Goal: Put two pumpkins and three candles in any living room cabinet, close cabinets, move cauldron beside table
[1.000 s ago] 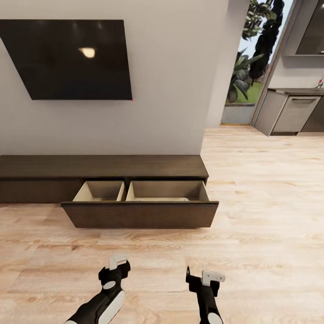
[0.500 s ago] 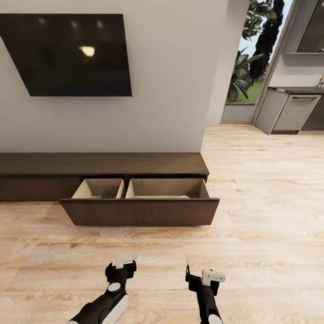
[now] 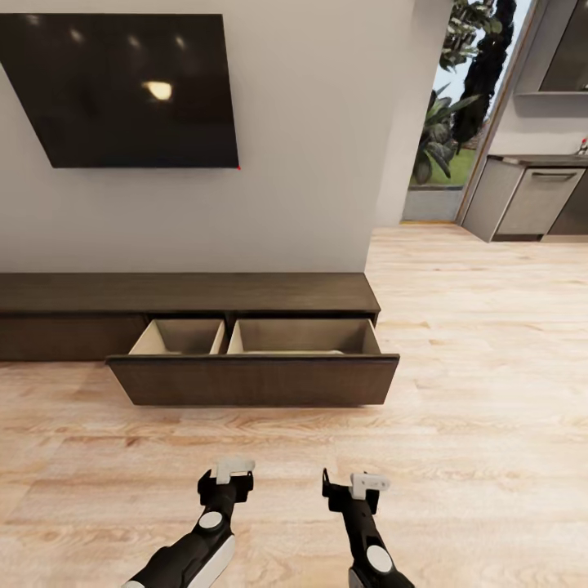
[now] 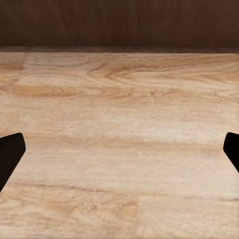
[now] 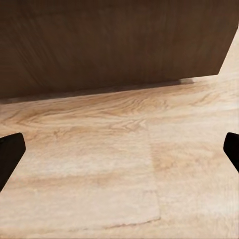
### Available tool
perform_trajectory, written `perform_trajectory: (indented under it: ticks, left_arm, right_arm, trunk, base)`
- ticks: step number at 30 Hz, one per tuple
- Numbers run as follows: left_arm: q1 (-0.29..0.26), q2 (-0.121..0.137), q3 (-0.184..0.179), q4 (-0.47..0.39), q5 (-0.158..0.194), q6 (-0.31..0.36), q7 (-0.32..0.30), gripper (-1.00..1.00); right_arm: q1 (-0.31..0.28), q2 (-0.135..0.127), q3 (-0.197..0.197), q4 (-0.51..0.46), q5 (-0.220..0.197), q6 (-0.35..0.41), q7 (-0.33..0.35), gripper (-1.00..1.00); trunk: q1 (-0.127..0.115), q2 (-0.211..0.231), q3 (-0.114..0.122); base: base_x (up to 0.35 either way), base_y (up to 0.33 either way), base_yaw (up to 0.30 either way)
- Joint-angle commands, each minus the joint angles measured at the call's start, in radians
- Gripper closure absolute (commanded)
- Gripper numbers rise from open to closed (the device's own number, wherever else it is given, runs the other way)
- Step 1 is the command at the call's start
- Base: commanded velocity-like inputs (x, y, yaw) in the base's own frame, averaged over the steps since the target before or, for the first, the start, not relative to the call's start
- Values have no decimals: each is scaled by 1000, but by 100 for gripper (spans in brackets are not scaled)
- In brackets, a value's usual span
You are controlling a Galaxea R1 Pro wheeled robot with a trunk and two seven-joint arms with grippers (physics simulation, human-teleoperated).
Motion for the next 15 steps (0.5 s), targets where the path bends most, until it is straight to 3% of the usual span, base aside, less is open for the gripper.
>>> perform_trajectory:
  ticks: [1, 15]
  left_arm:
    - [-1, 0, -8, 0, 10, -7, 7, -100]
    - [-1, 3, -1, 0, 10, -9, 8, -100]
  right_arm:
    - [-3, 1, 6, -1, -11, -6, -5, -100]
    - [-7, 4, 6, -8, -23, -4, -5, -100]
  trunk:
    - [4, -8, -4]
    - [57, -106, -48]
  base:
    - [0, 0, 0]
    - [0, 0, 0]
